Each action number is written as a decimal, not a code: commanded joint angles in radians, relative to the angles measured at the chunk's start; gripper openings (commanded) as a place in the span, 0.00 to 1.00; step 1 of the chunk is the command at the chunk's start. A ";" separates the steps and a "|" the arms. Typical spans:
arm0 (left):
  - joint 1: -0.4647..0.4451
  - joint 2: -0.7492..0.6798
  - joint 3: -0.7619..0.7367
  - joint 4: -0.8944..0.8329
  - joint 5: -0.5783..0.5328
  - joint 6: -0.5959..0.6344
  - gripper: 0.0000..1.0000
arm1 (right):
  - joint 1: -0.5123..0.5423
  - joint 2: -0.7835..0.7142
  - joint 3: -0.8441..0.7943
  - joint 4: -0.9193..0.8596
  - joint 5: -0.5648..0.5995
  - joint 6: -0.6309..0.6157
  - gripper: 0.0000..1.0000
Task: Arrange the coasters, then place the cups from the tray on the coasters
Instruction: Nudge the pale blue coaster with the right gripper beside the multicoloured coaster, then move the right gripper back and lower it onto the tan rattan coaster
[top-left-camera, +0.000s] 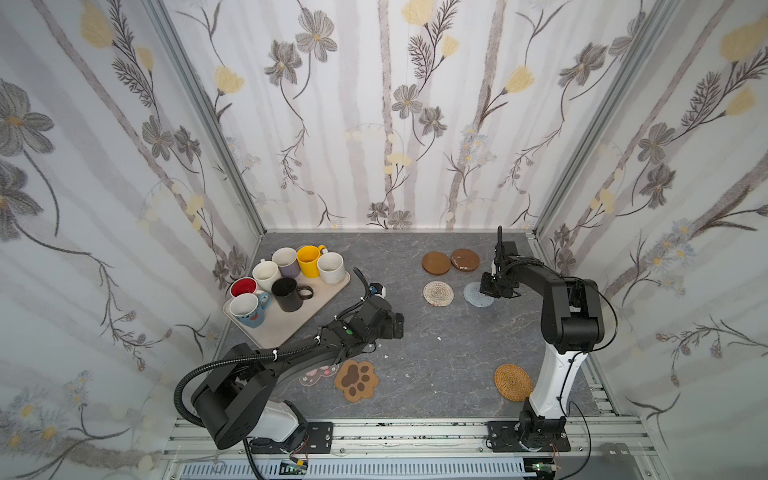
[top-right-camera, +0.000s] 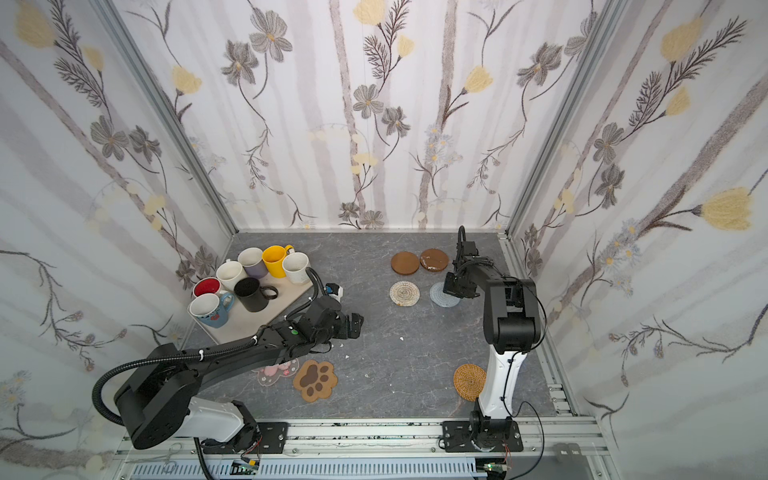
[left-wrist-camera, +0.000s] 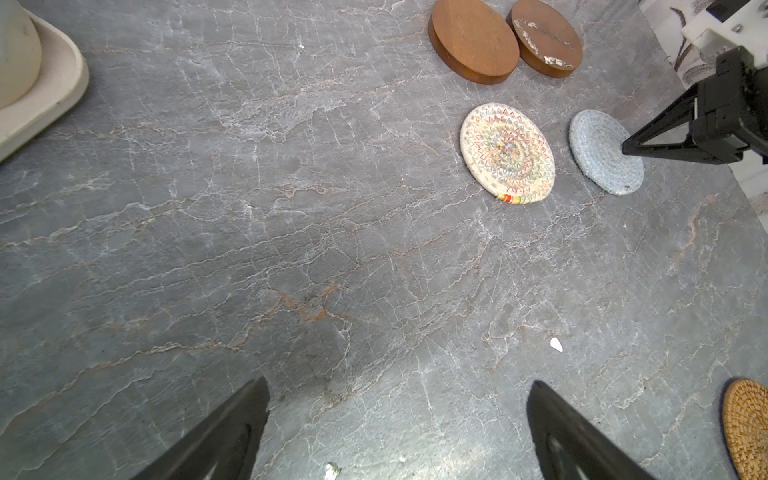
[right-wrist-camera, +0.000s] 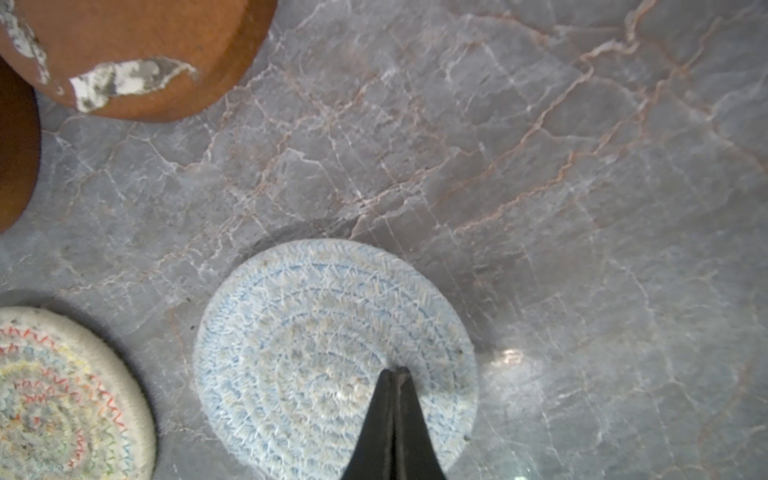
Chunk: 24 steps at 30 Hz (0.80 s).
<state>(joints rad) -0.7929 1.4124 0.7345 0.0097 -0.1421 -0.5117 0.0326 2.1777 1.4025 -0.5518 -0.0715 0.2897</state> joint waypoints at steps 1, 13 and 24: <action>0.001 0.002 0.008 0.009 -0.016 0.000 1.00 | 0.003 0.030 0.039 -0.034 0.030 -0.026 0.00; 0.001 -0.003 0.007 0.009 -0.019 0.002 1.00 | 0.024 0.054 0.139 -0.063 0.027 -0.011 0.00; -0.004 -0.008 0.039 0.009 -0.009 -0.001 1.00 | 0.032 -0.344 -0.170 0.055 0.013 -0.013 0.02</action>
<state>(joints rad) -0.7921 1.3994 0.7582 0.0097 -0.1444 -0.5114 0.0643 1.9266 1.3346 -0.5621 -0.0448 0.2794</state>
